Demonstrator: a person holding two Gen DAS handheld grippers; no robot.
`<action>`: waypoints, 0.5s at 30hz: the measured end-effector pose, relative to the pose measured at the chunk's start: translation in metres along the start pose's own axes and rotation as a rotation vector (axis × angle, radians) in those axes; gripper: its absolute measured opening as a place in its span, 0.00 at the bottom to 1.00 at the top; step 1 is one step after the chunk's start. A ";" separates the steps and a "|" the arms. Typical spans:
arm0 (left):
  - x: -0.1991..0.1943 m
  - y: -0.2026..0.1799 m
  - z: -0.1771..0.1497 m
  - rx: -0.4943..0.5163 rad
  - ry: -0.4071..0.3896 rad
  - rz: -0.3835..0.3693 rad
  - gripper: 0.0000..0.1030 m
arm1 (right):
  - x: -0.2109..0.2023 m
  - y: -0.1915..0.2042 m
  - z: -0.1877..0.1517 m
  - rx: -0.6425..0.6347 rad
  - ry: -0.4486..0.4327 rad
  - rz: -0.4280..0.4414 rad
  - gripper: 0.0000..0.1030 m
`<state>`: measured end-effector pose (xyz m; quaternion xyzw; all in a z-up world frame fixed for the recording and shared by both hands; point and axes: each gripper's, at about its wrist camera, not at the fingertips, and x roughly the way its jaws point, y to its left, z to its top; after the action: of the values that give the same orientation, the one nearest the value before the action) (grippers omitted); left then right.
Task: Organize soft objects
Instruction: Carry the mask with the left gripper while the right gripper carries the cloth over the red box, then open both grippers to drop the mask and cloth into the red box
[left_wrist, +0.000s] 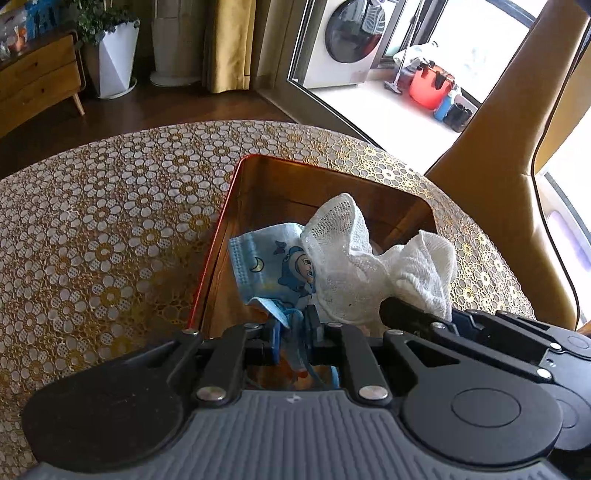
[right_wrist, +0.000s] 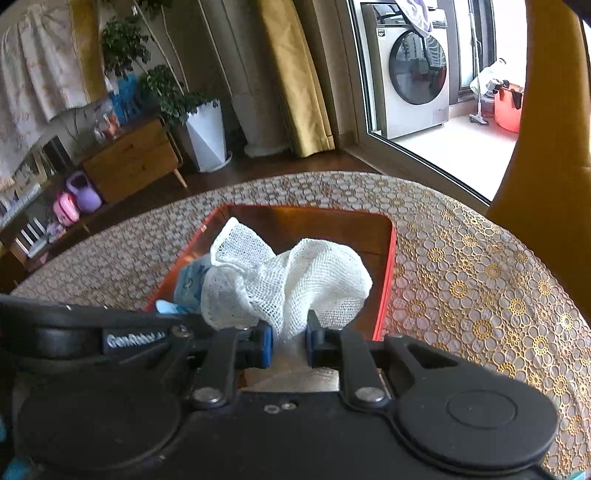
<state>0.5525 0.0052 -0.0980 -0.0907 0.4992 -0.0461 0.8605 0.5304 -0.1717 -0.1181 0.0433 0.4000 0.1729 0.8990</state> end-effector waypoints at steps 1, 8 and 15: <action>0.001 0.000 0.000 0.002 0.000 0.000 0.14 | 0.002 -0.001 -0.001 -0.001 0.003 -0.001 0.15; 0.007 0.004 0.000 -0.019 -0.008 0.004 0.36 | 0.007 -0.005 -0.005 -0.026 0.010 -0.002 0.21; 0.002 0.007 0.002 -0.042 -0.033 -0.001 0.58 | 0.000 -0.007 -0.007 -0.062 -0.020 -0.012 0.36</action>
<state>0.5552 0.0122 -0.1005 -0.1100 0.4858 -0.0345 0.8664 0.5271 -0.1782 -0.1247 0.0147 0.3858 0.1792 0.9049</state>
